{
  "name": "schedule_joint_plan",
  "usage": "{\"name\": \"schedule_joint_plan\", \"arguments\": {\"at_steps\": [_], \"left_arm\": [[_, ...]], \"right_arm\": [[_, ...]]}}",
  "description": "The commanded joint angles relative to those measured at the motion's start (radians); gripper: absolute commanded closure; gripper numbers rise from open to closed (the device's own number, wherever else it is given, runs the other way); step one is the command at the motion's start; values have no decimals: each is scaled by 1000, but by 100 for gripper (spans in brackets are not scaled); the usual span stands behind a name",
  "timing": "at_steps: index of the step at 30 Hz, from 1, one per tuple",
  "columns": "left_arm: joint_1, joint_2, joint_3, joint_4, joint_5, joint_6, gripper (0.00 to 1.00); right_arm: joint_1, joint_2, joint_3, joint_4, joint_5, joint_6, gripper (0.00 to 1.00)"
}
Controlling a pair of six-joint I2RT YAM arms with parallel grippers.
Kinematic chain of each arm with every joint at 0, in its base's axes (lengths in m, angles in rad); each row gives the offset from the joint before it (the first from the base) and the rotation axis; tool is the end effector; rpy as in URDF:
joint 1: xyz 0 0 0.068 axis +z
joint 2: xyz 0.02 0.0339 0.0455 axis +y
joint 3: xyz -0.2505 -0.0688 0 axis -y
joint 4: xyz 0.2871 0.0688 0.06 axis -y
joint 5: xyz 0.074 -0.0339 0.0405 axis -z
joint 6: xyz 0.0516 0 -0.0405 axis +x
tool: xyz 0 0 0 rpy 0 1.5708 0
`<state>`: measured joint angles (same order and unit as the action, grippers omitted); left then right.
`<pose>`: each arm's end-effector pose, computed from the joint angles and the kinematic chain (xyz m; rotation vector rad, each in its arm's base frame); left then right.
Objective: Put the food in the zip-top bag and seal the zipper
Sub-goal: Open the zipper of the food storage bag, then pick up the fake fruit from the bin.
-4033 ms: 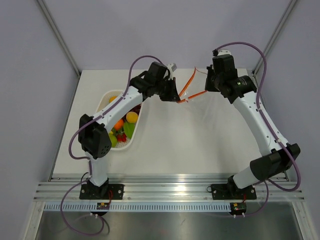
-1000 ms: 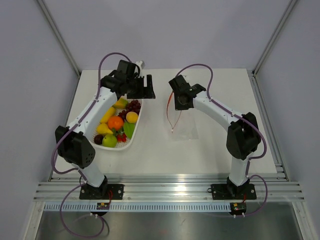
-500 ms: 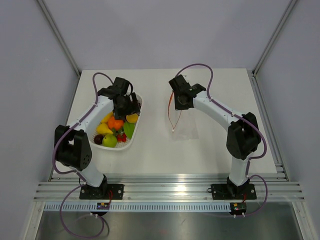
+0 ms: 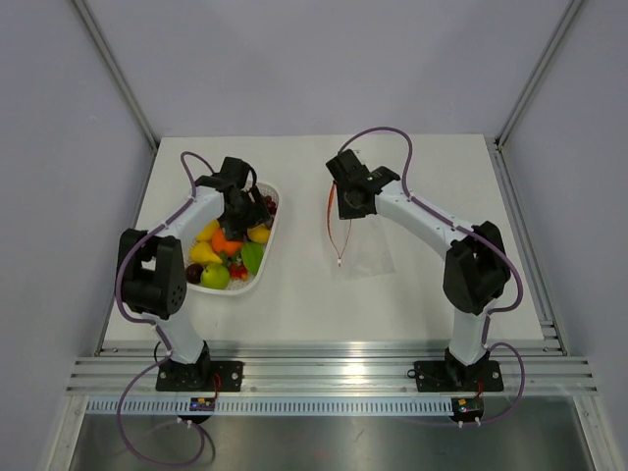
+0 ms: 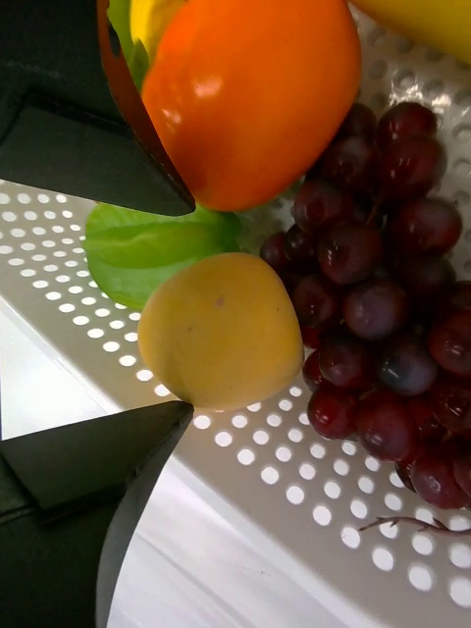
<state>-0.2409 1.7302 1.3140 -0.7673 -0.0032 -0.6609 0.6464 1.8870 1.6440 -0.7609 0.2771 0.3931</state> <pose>0.3827 -0.0939 0.1833 -0.5808 2.7209 -0.2338 0.3736 0.2642 0.2364 -0.2164 2.5090 0.0595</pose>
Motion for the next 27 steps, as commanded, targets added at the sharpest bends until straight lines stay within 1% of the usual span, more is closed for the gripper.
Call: {"name": "schedule_joint_plan", "arguments": {"at_steps": [1, 5, 9, 12, 15, 16, 17, 18, 19, 20, 23, 24, 27], "left_arm": [[0, 34, 21, 48, 26, -20, 20], [0, 35, 7, 80, 57, -31, 22], [2, 37, 5, 82, 57, -26, 23], [0, 48, 7, 69, 42, -17, 23], [0, 49, -7, 74, 37, -14, 25], [2, 45, -12, 77, 39, -16, 27], [0, 42, -21, 82, 39, -14, 33], [0, 35, -22, 86, 43, -16, 35], [0, 32, -22, 86, 39, -13, 39], [2, 31, -18, 82, 37, -11, 45], [3, 22, -7, 74, 31, 1, 54], [5, 20, 2, 66, 32, 4, 59], [11, -9, 10, 60, 45, 18, 63]], "right_arm": [[16, 11, 48, -8, 1, -5, 100], [32, 15, 54, -9, 1, -2, 100], [56, 30, 69, -14, -1, 6, 100], [84, 56, 106, -18, -9, 13, 100], [117, 106, 204, -44, -3, 13, 100], [124, 119, 223, -49, -13, 16, 100], [125, 144, 238, -57, -21, 18, 100], [137, 155, 259, -57, -27, 20, 100], [142, 170, 266, -57, -35, 21, 100], [145, 176, 270, -54, -41, 24, 100], [150, 190, 275, -43, -65, 33, 100], [150, 190, 274, -41, -65, 35, 100], [148, 185, 264, -43, -55, 29, 100]]}}
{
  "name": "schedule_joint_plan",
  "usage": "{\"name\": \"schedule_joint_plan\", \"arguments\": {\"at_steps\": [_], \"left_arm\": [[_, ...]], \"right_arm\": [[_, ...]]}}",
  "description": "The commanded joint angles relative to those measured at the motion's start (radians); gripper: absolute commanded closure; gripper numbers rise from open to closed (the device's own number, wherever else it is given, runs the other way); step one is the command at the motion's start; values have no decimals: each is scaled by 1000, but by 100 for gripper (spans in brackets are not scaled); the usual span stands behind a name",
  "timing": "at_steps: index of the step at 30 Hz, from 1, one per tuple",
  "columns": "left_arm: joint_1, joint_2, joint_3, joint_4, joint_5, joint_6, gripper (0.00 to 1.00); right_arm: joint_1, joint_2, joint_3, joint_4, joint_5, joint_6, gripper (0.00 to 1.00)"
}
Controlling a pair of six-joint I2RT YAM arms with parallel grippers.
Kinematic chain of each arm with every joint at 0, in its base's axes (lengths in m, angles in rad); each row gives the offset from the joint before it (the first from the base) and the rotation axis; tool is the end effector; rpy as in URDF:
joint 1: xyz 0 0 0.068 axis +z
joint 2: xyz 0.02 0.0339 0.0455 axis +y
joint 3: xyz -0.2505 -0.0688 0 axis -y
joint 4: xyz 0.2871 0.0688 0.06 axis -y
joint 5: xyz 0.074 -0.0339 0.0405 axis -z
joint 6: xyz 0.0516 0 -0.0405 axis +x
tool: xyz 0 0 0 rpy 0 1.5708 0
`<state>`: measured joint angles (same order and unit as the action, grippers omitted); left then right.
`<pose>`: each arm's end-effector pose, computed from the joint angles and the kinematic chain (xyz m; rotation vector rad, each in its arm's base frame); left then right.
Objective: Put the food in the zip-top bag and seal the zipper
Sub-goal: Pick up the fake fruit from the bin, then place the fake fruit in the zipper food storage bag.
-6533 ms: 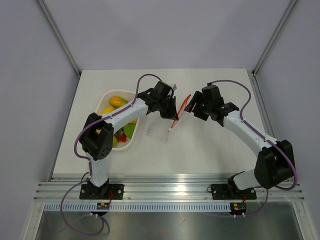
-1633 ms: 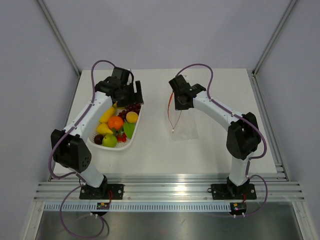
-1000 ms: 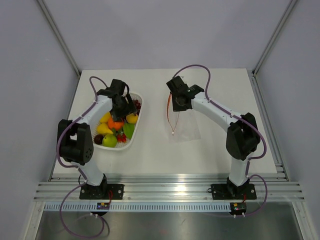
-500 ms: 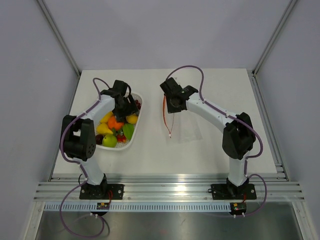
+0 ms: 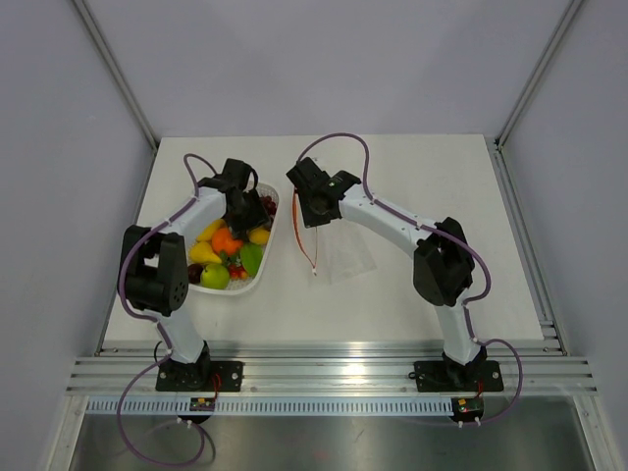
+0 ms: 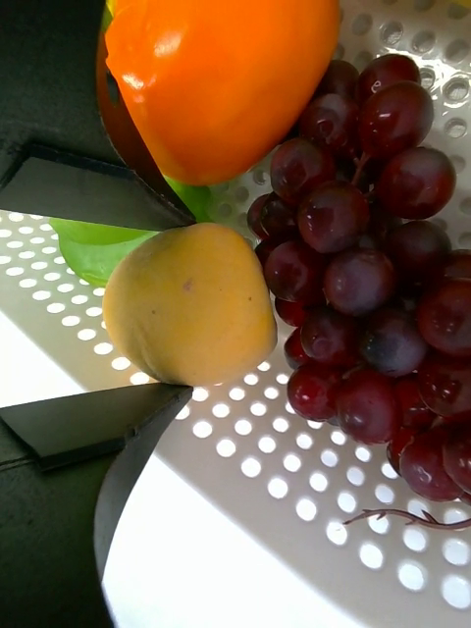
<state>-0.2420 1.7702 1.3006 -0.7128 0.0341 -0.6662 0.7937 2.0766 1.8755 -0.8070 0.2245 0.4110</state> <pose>0.3883 -0.0976 0.1664 -0.5789 2.7329 -0.2838 0.3595 0.3491 0.2289 -0.4032 2.5182 0.1806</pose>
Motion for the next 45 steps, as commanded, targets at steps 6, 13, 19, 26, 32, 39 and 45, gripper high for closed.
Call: {"name": "schedule_joint_plan", "arguments": {"at_steps": [6, 13, 19, 26, 32, 39, 45], "left_arm": [[18, -156, 20, 7, 55, 56, 67], [18, -298, 12, 35, 245, 102, 70], [15, -311, -37, 159, 506, 40, 70], [17, -299, -60, 275, 647, -18, 69], [17, -262, -81, 309, 672, -52, 69], [13, -218, -55, 273, 590, -50, 69], [13, -190, 6, 202, 514, -38, 69]], "right_arm": [[1, -15, 17, 0, 29, 6, 100], [1, 8, 56, -8, 7, 6, 100], [2, 57, 149, -26, -20, 11, 100], [1, 143, 303, -61, -66, 17, 100], [1, 139, 307, -61, -82, 22, 100], [2, 116, 292, -47, -109, 34, 100], [2, 94, 260, -32, -109, 41, 100]]}}
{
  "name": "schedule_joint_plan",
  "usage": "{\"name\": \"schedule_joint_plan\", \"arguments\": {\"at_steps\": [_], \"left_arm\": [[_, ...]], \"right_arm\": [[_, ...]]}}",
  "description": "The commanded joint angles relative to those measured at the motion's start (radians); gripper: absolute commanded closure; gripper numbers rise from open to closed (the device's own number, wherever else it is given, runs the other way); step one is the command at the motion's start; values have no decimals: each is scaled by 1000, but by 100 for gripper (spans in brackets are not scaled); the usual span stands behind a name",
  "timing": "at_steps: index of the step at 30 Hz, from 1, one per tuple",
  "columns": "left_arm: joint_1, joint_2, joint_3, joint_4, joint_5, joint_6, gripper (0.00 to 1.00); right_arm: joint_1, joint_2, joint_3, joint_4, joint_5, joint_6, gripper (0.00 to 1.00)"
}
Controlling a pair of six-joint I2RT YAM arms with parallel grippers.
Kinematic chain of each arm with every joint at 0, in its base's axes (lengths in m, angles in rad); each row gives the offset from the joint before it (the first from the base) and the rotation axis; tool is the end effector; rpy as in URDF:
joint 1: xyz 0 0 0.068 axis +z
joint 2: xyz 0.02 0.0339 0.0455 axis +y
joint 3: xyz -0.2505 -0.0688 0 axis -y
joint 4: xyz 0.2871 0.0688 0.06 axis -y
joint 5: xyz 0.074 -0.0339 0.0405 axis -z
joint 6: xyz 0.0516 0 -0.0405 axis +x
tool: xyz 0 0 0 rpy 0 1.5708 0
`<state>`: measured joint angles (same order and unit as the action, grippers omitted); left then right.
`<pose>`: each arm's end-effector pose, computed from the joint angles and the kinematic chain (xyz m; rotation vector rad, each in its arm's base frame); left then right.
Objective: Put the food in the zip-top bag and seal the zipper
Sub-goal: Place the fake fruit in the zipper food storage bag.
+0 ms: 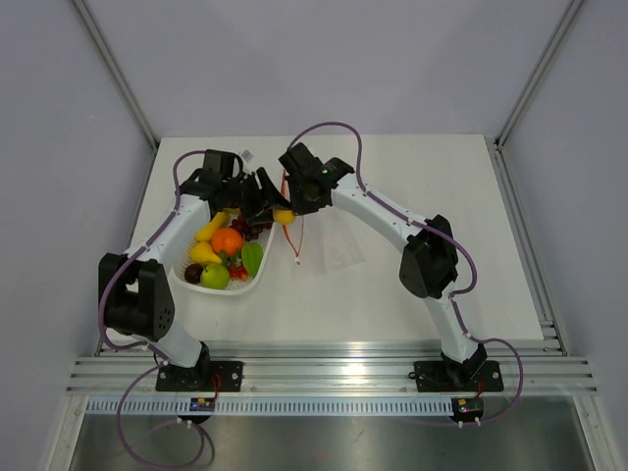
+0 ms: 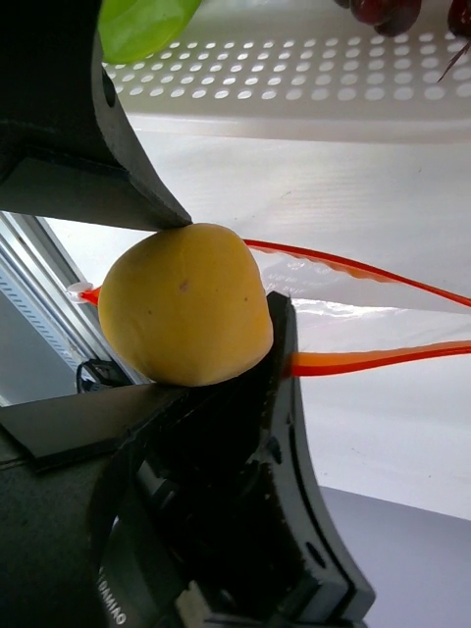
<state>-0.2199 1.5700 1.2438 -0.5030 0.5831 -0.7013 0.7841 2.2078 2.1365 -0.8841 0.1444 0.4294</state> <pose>0.3745 -0.1128 0.2425 -0.3135 2.5039 -1.1069 0.3818 0.3703 0.2521 -0.3905 2.5097 0.3092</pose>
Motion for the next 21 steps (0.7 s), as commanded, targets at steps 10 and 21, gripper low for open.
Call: {"name": "schedule_joint_plan", "arguments": {"at_steps": [10, 21], "left_arm": [[-13, 67, 105, -35, -71, -12, 69], [-16, 107, 126, -86, -120, 6, 69]], "right_arm": [[23, -72, -32, 71, -49, 37, 100], [21, -128, -69, 120, -100, 57, 100]]}}
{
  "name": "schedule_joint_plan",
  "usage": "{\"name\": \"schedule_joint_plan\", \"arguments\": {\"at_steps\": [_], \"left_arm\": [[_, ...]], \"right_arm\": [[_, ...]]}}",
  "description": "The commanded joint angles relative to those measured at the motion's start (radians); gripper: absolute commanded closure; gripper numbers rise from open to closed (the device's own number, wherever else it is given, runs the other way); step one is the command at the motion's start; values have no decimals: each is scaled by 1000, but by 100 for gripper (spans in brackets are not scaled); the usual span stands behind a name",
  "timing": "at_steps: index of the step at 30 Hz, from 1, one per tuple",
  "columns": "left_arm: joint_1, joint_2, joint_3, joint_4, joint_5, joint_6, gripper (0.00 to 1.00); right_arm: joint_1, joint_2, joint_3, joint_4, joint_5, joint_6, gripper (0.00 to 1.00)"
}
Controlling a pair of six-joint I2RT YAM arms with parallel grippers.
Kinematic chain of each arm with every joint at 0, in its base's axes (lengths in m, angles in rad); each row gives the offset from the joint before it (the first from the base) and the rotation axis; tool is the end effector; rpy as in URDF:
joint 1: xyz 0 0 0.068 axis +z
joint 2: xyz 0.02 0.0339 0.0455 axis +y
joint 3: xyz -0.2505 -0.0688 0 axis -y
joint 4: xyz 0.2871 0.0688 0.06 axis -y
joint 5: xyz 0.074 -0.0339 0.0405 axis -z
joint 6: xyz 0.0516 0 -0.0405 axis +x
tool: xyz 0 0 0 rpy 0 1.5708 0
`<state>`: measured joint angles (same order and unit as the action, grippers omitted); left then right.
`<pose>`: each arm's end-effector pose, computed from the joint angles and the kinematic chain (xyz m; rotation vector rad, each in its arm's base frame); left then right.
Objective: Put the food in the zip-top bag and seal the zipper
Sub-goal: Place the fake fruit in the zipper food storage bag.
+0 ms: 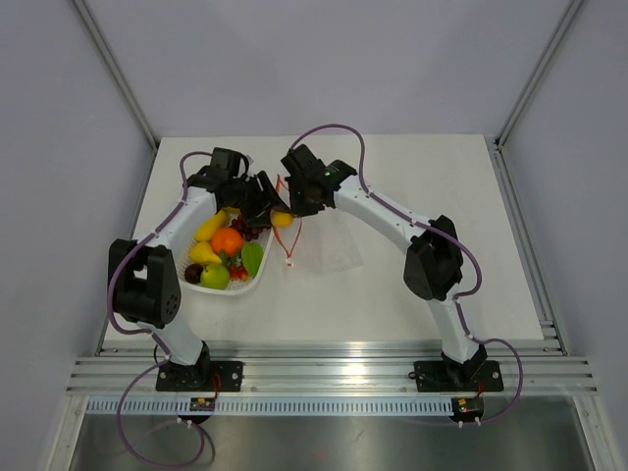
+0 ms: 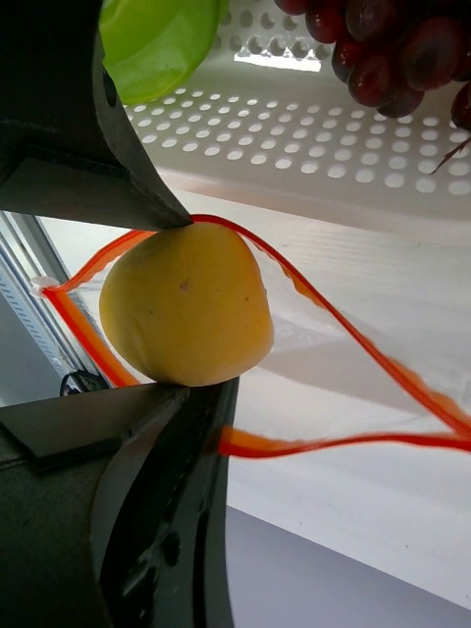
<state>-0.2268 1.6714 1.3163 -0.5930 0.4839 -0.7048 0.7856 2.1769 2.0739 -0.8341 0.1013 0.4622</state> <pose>0.3892 -0.1145 0.2220 -0.4206 2.6103 -0.9621 0.3774 0.3702 0.2485 -0.3678 2.5173 0.3826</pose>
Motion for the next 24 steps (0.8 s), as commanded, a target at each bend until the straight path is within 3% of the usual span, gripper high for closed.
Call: {"name": "schedule_joint_plan", "arguments": {"at_steps": [1, 5, 9, 10, 14, 19, 24], "left_arm": [[-9, 7, 57, -2, -22, 10, 69], [-17, 19, 83, -28, -42, 19, 62], [-22, 16, 100, -36, -37, 25, 40], [-22, 8, 103, -37, -39, 27, 30], [-22, -15, 116, -56, -50, 56, 17], [-22, -51, 136, -85, -34, 82, 14], [-20, -116, 144, -117, -42, 105, 20]], "right_arm": [[20, -100, -12, 73, -60, 26, 100], [21, -108, -21, 89, -72, 33, 100], [20, -108, -21, 96, -84, 39, 100], [20, -106, -21, 95, -84, 42, 100], [18, -108, -24, 87, -71, 38, 100], [7, -115, -24, 72, -54, 32, 100], [-14, -140, -32, 70, -40, 27, 100]]}}
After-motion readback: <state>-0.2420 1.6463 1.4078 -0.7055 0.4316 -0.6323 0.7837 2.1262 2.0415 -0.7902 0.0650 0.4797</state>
